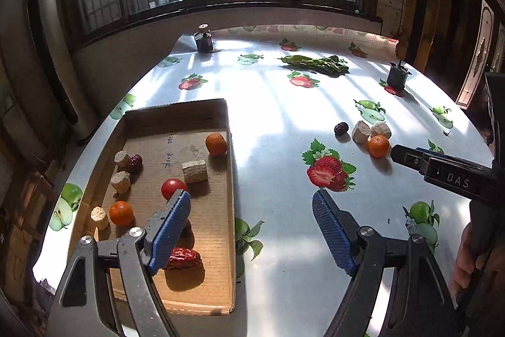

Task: Organize fruits
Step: 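Move both open tools from the box back to the fruit pile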

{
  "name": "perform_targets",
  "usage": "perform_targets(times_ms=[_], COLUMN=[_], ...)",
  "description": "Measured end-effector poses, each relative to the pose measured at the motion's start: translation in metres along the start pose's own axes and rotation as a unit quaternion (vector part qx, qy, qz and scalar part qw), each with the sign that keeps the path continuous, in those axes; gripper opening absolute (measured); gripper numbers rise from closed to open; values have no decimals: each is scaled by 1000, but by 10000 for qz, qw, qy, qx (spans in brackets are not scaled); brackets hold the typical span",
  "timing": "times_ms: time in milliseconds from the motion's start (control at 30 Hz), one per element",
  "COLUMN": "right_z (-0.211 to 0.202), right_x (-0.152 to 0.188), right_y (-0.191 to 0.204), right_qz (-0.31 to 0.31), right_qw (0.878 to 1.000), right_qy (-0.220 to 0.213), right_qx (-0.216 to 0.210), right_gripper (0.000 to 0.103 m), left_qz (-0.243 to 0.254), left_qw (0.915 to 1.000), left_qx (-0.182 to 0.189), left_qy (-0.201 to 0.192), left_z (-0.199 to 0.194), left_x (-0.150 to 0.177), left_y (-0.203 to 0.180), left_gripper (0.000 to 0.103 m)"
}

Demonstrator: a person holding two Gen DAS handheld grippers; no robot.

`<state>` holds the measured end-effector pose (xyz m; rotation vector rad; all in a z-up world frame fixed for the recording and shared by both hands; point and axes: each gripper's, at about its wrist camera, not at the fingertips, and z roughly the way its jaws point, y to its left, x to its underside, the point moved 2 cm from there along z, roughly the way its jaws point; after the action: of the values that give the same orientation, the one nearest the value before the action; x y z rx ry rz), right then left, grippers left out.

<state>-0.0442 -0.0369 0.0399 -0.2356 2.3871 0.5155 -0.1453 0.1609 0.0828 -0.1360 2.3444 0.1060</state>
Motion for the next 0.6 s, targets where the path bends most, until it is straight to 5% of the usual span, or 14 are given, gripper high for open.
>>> perform_targets(times_ms=[600], right_z=[-9], right_x=[-11], right_y=[-71], right_qz=[706], right_qw=[9963], right_qy=[-144], right_qx=[467], right_gripper=[63], left_qz=[-72], left_qw=[9993], left_qx=[107], left_qy=[345], left_z=[25], left_x=[9], left_y=[-4], left_gripper=[79])
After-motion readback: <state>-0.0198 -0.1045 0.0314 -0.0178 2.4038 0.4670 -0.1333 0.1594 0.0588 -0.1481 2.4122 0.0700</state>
